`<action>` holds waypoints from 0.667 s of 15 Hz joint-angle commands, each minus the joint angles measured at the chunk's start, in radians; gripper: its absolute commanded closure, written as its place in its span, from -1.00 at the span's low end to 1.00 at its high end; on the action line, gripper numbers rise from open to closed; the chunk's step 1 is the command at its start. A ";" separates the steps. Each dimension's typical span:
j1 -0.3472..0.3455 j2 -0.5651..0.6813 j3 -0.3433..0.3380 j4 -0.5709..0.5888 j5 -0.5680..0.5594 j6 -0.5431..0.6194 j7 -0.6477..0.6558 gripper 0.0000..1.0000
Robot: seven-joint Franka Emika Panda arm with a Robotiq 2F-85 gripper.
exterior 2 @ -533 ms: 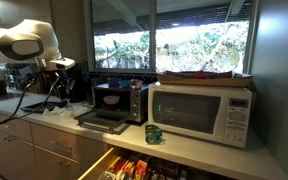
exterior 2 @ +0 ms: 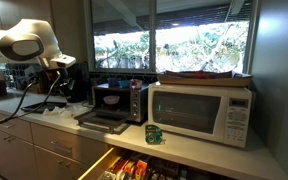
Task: Put the purple bowl on the left side of the counter.
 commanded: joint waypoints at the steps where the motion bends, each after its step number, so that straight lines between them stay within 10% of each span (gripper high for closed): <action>1: -0.073 0.107 0.059 0.016 0.005 0.213 0.128 -1.00; 7: -0.215 0.338 0.244 0.051 -0.042 0.631 0.488 -1.00; 10: -0.405 0.409 0.419 0.087 -0.128 0.727 0.717 -1.00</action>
